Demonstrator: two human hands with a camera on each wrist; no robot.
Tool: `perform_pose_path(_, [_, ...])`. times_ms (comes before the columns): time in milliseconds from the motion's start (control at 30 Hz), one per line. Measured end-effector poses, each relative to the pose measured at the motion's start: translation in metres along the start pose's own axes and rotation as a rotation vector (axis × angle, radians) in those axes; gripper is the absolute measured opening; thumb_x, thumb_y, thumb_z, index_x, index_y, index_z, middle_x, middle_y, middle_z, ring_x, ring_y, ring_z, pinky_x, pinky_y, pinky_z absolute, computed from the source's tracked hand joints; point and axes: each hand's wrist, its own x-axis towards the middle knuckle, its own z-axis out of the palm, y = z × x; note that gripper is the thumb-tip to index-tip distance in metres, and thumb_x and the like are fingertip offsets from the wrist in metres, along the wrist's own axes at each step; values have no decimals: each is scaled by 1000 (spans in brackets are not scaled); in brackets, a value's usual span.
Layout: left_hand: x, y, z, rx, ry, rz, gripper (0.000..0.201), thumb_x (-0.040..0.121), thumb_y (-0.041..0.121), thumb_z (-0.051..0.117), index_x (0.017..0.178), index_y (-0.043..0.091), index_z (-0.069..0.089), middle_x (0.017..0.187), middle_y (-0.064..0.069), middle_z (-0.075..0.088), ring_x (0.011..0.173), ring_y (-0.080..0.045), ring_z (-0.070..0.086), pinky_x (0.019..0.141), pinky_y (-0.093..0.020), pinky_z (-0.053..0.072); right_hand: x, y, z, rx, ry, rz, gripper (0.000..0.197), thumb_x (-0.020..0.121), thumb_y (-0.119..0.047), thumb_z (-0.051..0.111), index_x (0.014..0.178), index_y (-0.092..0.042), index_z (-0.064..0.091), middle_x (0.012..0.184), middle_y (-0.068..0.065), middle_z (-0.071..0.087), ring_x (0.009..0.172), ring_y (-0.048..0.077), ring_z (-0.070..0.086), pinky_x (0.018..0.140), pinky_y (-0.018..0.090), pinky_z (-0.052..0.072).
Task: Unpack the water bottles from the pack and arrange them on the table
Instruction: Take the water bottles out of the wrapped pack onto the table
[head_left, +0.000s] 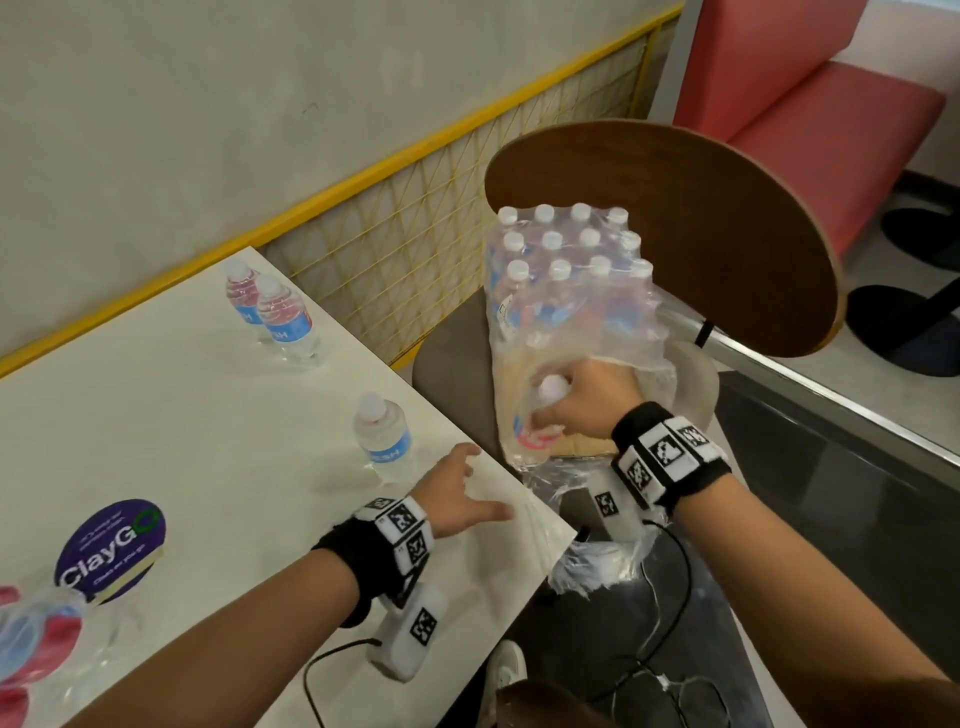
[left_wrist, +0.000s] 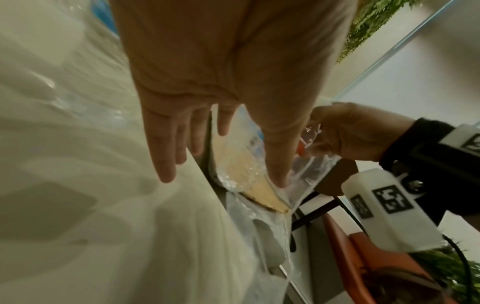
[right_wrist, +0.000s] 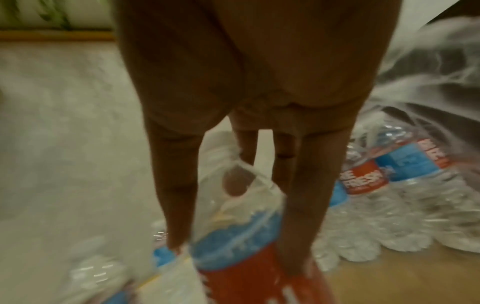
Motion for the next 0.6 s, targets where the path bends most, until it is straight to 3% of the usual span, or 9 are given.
perform_pose_path(33, [0, 3, 5, -20, -3, 29, 101, 63, 45, 84, 142, 27, 24, 130, 0, 40, 120, -18, 46, 101, -34, 43, -11, -7, 1, -94, -21, -52, 42, 64, -40, 78, 103, -36, 63, 97, -10, 57, 80, 9, 55, 56, 4, 38])
perform_pose_path(67, [0, 5, 10, -33, -3, 66, 107, 59, 47, 85, 144, 30, 20, 133, 2, 37, 123, -16, 44, 104, -35, 42, -21, -13, 4, -154, -25, -111, 44, 67, -37, 77, 108, -34, 62, 97, -10, 50, 82, 9, 51, 51, 3, 32])
perform_pose_path(133, [1, 7, 15, -93, 35, 167, 101, 56, 45, 87, 137, 30, 29, 128, 12, 45, 117, -5, 48, 101, -30, 43, -38, -27, 14, -103, -45, -168, 46, 68, -32, 77, 111, -31, 62, 98, -5, 45, 88, 14, 54, 58, 7, 35])
perform_pose_path(200, [1, 5, 17, -142, 102, 229, 78, 58, 32, 89, 122, 29, 45, 111, 20, 57, 104, 8, 54, 90, -21, 47, -44, -35, 30, -14, -88, -204, 49, 65, -31, 78, 111, -30, 62, 98, -3, 46, 90, 17, 55, 68, 19, 41])
perform_pose_path(300, [-9, -12, 9, -127, 183, 199, 58, 64, 20, 86, 109, 32, 51, 95, 22, 61, 93, 7, 58, 77, -8, 45, -44, -39, 56, 33, -161, -276, 57, 67, -32, 78, 121, -28, 59, 107, 0, 55, 94, 16, 55, 79, 25, 46])
perform_pose_path(333, [-12, -22, 5, -133, 211, 167, 54, 67, 17, 84, 108, 32, 52, 95, 22, 61, 93, 1, 60, 77, -10, 45, -42, -37, 61, 91, -191, -284, 59, 70, -31, 78, 125, -26, 57, 113, 0, 58, 98, 14, 57, 84, 24, 48])
perform_pose_path(433, [-23, -48, -10, -195, 365, 1, 46, 70, 16, 83, 107, 25, 55, 98, 8, 61, 94, -12, 57, 84, -21, 40, -26, -17, 56, 240, -270, -159, 54, 76, -28, 77, 126, -18, 57, 111, -1, 64, 94, 9, 58, 80, 15, 47])
perform_pose_path(533, [-26, -73, -19, -285, 479, -90, 47, 68, 12, 84, 105, 20, 57, 100, 0, 62, 97, -17, 58, 88, -25, 42, 0, 15, 36, 53, -322, 44, 29, 80, -21, 69, 109, -13, 67, 104, 1, 67, 94, 17, 60, 81, 25, 47])
perform_pose_path(600, [-29, -82, -23, -310, 514, -124, 45, 68, 10, 84, 103, 18, 57, 101, -2, 63, 98, -20, 59, 89, -28, 43, 20, 23, 24, -27, -304, 138, 33, 83, -20, 66, 115, -14, 64, 115, 6, 65, 97, 21, 59, 85, 30, 48])
